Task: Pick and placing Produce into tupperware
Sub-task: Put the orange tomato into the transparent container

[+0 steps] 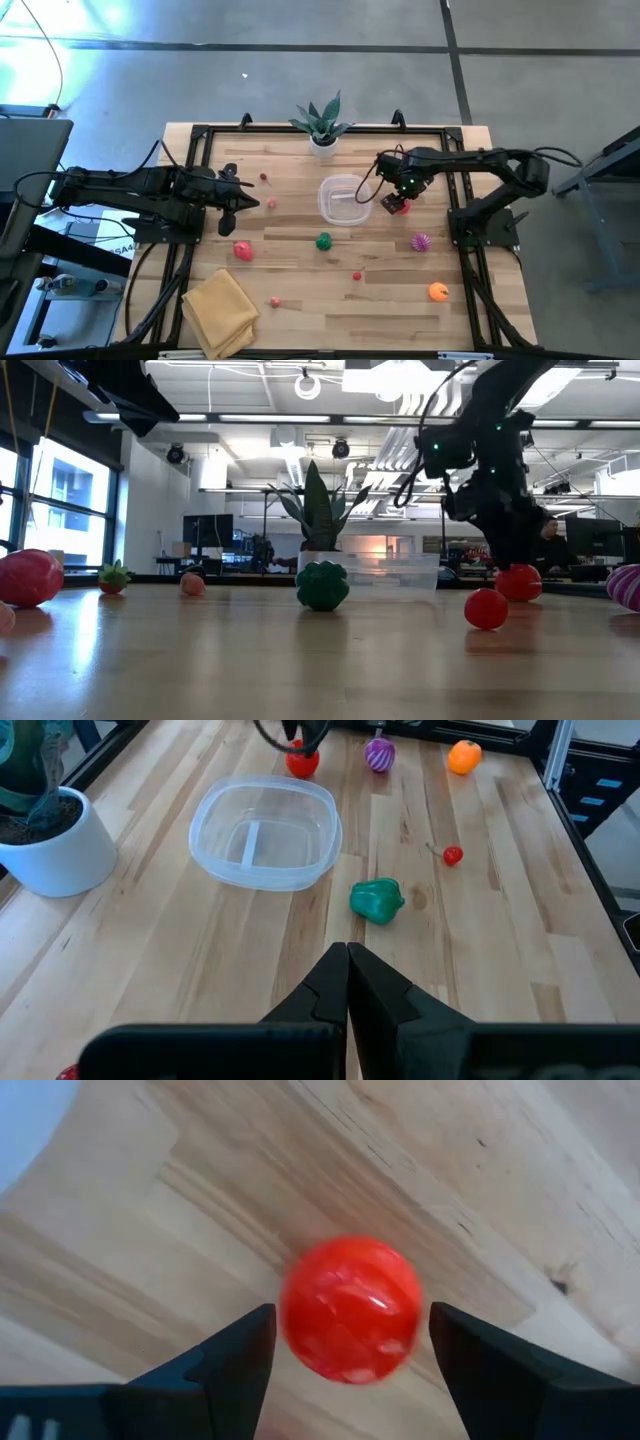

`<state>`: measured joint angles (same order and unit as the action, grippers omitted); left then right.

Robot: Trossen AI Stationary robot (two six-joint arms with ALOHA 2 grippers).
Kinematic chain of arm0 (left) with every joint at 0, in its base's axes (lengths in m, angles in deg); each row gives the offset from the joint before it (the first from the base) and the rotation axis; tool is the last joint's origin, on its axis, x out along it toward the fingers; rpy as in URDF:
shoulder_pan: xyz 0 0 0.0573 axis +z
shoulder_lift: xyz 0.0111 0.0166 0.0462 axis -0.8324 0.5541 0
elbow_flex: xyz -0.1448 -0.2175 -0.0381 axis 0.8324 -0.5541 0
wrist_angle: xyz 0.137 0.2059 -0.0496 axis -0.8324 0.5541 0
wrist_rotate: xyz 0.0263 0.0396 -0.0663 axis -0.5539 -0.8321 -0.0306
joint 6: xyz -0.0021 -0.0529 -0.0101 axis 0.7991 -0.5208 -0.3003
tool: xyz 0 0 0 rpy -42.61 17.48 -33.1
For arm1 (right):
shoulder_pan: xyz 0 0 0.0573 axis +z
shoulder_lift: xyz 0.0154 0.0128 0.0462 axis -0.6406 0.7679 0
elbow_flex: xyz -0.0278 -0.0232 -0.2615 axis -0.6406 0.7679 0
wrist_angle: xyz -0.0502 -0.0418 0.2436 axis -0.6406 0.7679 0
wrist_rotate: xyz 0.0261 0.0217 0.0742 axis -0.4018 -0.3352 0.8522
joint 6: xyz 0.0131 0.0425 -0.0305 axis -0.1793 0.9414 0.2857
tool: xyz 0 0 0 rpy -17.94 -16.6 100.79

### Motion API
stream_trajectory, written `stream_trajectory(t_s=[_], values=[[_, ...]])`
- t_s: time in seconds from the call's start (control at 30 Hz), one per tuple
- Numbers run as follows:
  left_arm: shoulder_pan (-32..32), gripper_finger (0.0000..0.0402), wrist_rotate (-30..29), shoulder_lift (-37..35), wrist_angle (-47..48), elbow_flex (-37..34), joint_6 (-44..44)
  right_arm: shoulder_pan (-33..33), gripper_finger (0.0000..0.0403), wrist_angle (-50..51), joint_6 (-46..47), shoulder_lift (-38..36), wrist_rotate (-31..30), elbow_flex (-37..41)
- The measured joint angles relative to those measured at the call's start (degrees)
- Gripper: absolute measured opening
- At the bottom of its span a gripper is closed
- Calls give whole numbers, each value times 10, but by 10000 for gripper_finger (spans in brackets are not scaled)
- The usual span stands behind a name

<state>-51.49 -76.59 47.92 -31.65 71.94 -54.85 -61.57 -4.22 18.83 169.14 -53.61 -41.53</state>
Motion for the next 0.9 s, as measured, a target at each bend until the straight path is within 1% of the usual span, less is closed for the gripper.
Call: stream_trajectory(t_s=[0.27,0.4,0.57,0.9], values=[[0,1,0,0,0,0,0,12,257,-8,1,34,2,0],[0,1,0,0,0,0,0,19,257,-13,4,36,3,0],[0,1,0,0,0,0,0,19,257,-13,20,36,18,0],[0,1,0,0,0,0,0,19,257,-14,53,36,12,0]])
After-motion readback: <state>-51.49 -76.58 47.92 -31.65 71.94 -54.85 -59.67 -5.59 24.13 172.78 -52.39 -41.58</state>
